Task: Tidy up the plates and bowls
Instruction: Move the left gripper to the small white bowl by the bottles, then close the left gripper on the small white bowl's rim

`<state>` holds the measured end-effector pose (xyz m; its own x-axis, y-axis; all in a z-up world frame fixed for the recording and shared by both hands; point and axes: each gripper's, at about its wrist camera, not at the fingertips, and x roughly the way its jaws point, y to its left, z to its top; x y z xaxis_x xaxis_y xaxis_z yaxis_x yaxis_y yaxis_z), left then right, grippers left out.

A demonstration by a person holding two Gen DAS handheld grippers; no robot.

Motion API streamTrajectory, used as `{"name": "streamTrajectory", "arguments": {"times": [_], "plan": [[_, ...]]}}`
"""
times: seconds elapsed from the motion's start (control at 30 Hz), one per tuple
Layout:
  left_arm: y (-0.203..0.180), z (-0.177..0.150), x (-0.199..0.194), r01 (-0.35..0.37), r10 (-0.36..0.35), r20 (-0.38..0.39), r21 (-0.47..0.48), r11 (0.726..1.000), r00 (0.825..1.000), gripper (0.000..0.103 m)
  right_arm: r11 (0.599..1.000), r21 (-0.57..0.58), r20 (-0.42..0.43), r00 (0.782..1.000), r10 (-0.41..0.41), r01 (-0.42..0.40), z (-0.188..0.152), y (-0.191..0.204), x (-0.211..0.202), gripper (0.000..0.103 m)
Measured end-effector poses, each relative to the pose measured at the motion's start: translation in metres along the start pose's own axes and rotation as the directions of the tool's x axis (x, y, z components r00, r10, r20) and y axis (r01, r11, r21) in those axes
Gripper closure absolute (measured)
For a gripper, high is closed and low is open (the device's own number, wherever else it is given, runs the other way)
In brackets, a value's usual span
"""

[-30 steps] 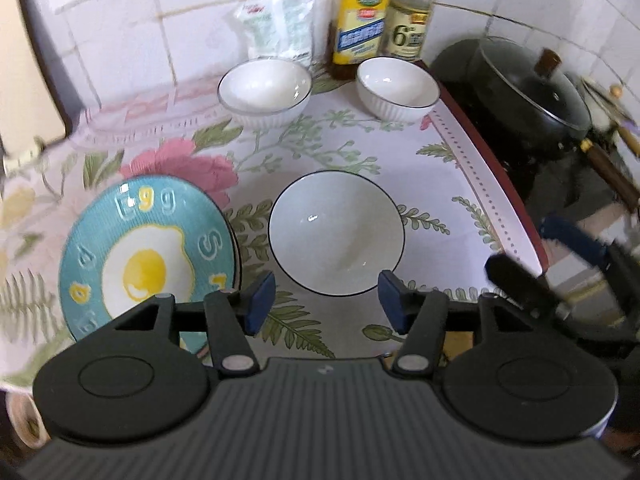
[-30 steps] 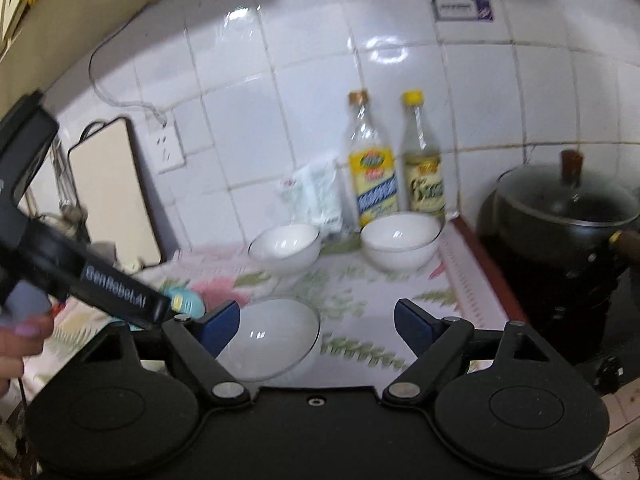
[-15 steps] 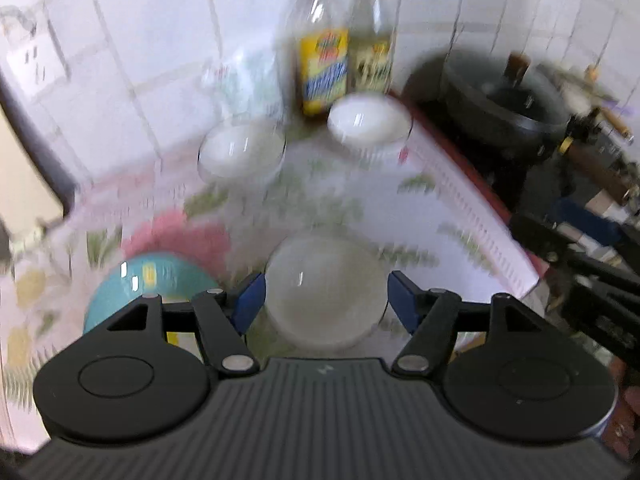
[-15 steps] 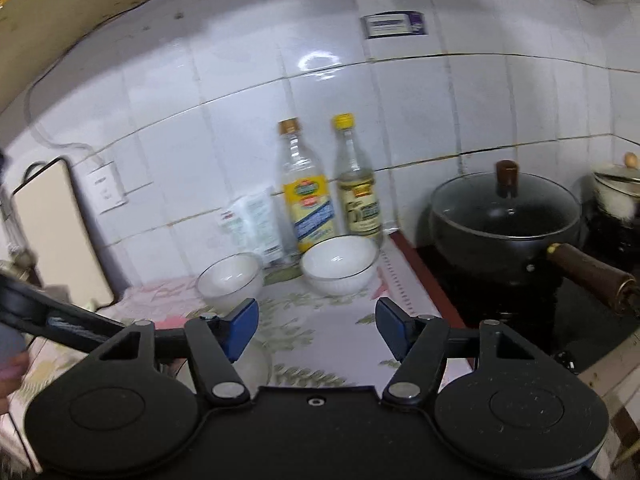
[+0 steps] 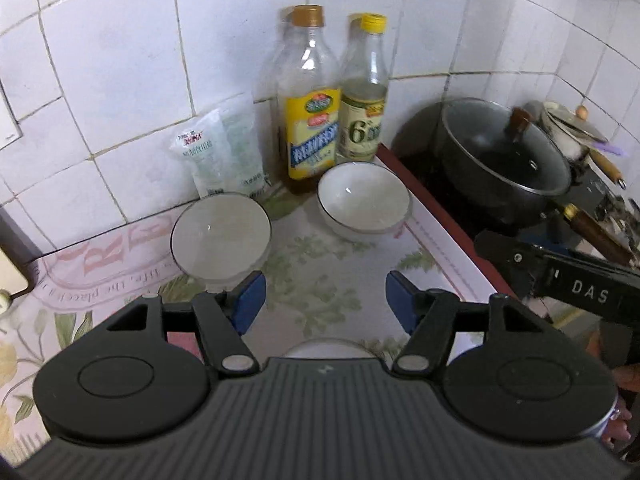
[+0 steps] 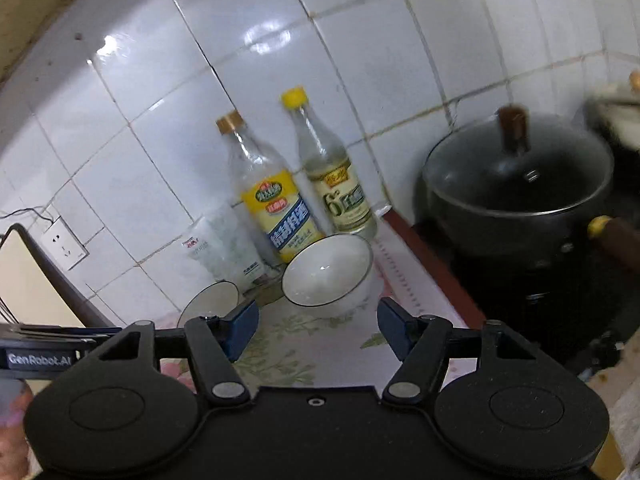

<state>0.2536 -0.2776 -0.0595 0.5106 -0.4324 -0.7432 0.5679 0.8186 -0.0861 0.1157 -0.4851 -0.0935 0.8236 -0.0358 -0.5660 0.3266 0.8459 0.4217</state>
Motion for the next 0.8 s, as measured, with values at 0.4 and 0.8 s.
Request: {"name": "streamTrajectory", "arguments": {"times": [0.4, 0.8], "plan": [[-0.002, 0.016, 0.084, 0.041, -0.039, 0.018, -0.108, 0.993, 0.999, 0.042, 0.989, 0.132, -0.152, 0.988, -0.039, 0.06, 0.029, -0.018, 0.109, 0.031], [-0.005, 0.034, 0.164, 0.035, -0.055, -0.098, -0.201, 0.979, 0.994, 0.059, 0.994, 0.077, -0.175, 0.982, -0.064, 0.078, 0.021, -0.039, 0.156, 0.062]]}}
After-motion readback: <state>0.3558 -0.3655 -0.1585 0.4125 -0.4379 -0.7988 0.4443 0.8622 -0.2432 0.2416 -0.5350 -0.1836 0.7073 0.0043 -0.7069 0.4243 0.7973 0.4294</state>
